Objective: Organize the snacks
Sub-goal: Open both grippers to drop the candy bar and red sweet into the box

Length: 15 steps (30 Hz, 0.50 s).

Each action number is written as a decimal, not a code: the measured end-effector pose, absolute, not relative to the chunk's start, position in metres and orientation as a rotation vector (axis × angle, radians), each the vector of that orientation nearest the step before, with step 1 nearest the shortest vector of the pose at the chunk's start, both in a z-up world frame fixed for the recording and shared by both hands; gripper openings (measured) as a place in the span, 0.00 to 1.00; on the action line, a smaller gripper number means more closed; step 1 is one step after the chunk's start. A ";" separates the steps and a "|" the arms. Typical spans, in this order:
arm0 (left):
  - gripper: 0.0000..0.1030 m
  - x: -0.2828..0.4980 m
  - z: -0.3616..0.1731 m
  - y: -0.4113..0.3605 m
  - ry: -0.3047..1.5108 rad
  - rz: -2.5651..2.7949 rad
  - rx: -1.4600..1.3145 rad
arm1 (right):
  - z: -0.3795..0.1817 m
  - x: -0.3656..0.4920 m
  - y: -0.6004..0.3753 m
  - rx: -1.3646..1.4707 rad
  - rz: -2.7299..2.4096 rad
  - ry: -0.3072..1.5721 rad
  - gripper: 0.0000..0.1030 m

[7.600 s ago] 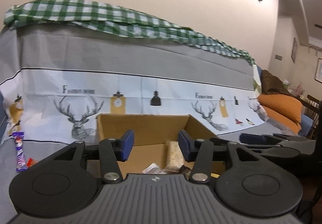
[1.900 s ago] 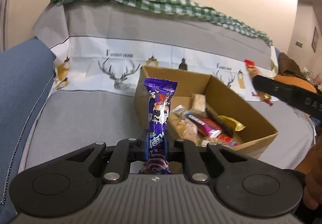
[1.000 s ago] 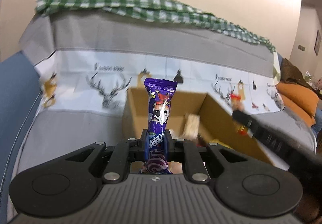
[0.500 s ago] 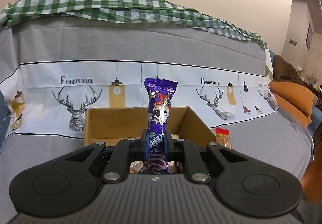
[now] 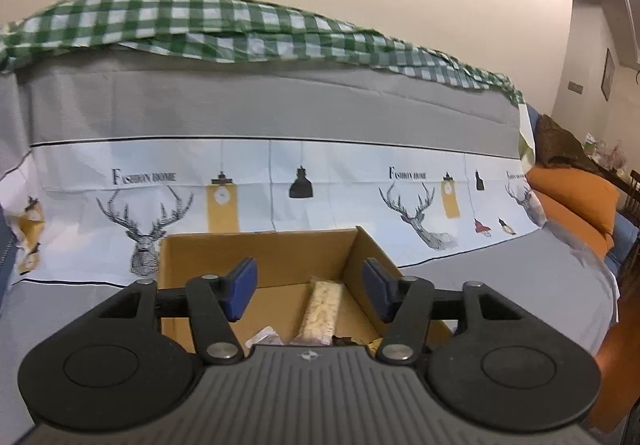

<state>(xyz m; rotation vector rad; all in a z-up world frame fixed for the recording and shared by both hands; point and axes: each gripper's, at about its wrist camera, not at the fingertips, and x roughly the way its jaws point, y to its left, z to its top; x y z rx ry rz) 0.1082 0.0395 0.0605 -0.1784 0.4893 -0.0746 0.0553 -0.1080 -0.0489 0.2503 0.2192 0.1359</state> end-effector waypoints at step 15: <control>0.84 0.002 0.051 0.077 0.445 0.044 -0.273 | -0.039 0.025 -0.095 0.133 0.163 0.194 0.99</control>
